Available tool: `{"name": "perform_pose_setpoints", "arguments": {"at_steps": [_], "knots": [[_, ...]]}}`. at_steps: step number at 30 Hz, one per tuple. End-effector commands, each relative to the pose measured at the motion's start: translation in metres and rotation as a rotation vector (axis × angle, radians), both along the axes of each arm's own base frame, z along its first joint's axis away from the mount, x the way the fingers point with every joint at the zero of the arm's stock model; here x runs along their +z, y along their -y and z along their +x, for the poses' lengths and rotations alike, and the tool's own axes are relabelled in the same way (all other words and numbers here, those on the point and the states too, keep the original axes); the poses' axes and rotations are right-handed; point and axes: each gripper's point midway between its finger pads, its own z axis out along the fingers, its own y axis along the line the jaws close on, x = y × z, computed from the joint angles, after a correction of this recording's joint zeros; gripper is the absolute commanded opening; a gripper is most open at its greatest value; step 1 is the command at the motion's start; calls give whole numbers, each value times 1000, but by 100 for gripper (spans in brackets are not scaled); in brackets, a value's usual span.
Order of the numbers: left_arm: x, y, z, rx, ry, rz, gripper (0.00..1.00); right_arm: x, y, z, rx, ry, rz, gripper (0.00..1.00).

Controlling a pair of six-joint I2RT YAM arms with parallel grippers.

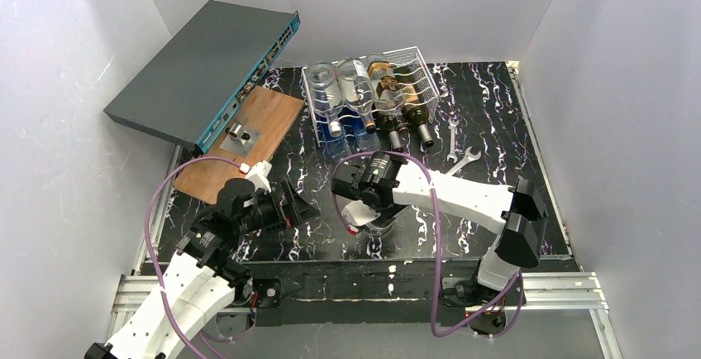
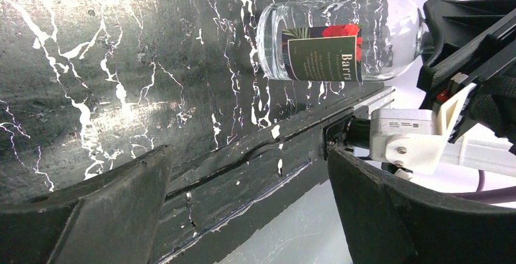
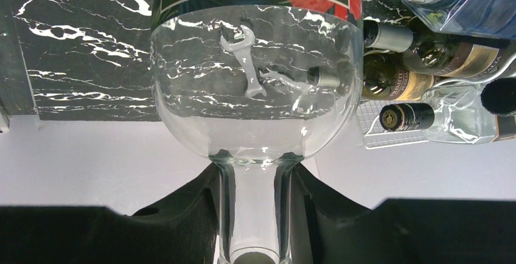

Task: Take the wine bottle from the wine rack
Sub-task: Place the wine bottle at the center of the board.

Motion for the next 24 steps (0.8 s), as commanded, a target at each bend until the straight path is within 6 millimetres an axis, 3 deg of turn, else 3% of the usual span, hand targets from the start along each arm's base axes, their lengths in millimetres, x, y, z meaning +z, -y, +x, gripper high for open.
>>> {"name": "perform_pose_setpoints", "arguments": {"at_steps": [1,10,20,24], "knots": [[-9,-4,-4,-3,-7,28,98,29,-8,14,91,94,-23,12],[-12,-4,-5,-9,-10,29,98,17,-17,10,97,71,-51,31],[-19,-5,-8,-11,-23,35,98,11,-33,3,106,61,-40,63],[-21,-5,-8,-13,-28,38,98,10,-39,-1,111,56,-28,71]]}}
